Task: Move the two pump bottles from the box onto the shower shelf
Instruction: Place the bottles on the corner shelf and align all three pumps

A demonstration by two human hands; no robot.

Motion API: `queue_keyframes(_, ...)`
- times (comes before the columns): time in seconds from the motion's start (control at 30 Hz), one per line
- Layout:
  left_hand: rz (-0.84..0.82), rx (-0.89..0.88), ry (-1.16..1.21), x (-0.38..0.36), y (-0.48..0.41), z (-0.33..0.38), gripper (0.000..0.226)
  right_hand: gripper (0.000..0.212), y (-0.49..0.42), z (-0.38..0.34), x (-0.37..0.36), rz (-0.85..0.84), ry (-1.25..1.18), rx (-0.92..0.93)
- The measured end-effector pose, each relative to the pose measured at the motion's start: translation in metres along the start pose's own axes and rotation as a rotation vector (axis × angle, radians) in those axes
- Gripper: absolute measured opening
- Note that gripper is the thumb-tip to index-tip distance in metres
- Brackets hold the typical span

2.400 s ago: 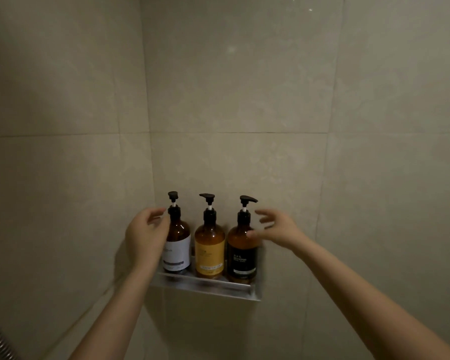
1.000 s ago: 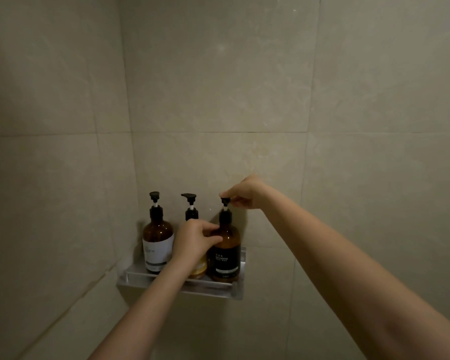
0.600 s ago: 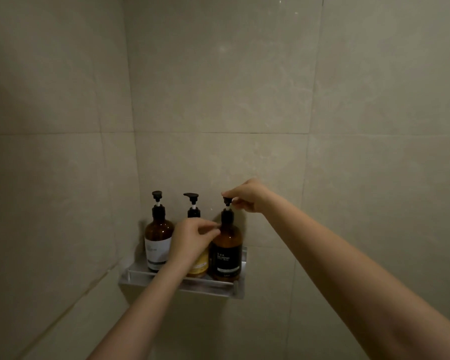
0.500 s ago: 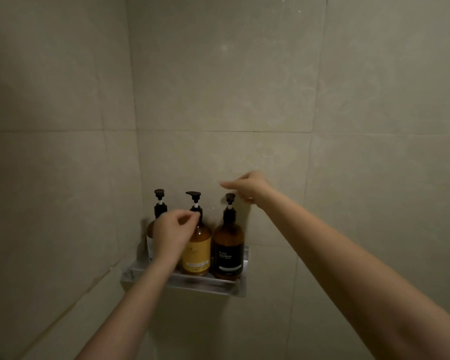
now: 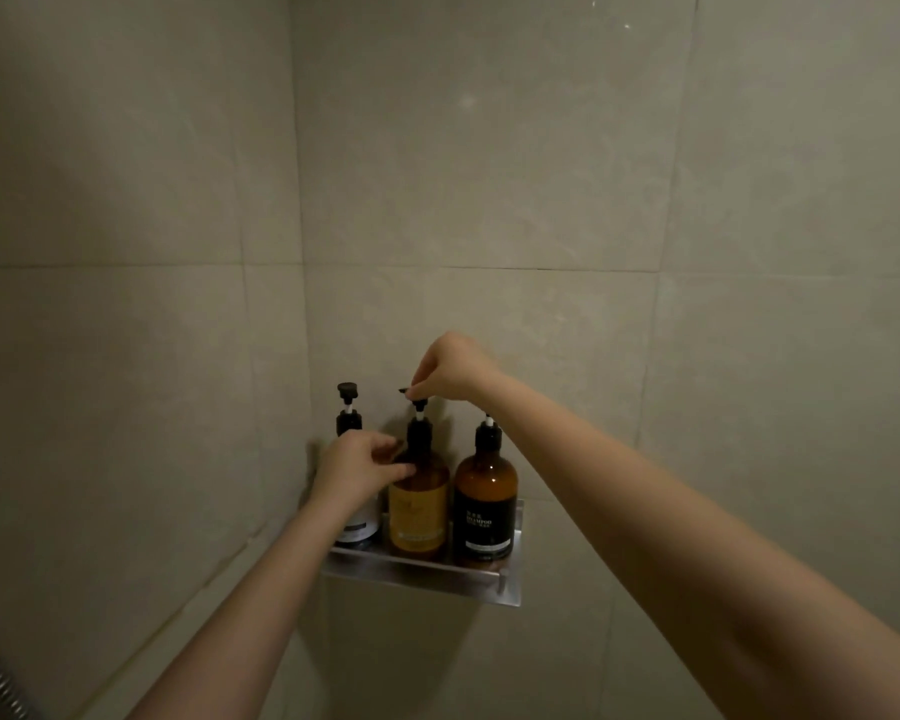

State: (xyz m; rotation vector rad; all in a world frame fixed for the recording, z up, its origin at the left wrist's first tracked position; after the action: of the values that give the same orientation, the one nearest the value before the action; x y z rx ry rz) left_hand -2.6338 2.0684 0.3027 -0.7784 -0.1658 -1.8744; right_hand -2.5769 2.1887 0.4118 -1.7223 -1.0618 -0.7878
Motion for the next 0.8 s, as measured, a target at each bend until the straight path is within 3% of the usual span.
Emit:
queue_keyframes(0.17,-0.037,-0.022,-0.019,-0.003,-0.003,-0.003,0.030,0.025,0.001,-0.005,0.000,-0.068,0.067,0.083)
queue_keyframes(0.4,-0.042,-0.018,0.000,-0.002,-0.005,-0.003,0.042,0.029,0.006,-0.008,0.003,-0.212,-0.017,0.205)
queue_keyframes(0.53,-0.041,-0.041,0.015,-0.002,-0.002,-0.002,0.029,0.024,0.002,-0.001,0.003,-0.158,-0.157,0.100)
queue_keyframes(0.67,-0.040,-0.033,0.010,-0.003,-0.003,-0.003,0.036,0.037,-0.006,0.008,0.000,-0.046,-0.125,-0.044)
queue_keyframes(0.8,-0.032,-0.035,0.013,-0.002,-0.003,-0.005,0.042,0.027,-0.010,0.013,-0.003,-0.052,-0.208,-0.119)
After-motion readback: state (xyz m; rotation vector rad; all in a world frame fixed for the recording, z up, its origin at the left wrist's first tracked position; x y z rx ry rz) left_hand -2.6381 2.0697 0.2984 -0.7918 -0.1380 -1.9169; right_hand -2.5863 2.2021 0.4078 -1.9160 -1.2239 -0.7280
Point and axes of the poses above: each hand's wrist, its own y-axis away from the middle knuckle, its own x-axis out of the back of the hand, z = x × y, the point moved 6 cm from there along -y, towards the middle knuckle, and after that the axes turned 11 degrees about x, right-handed, at the moved point
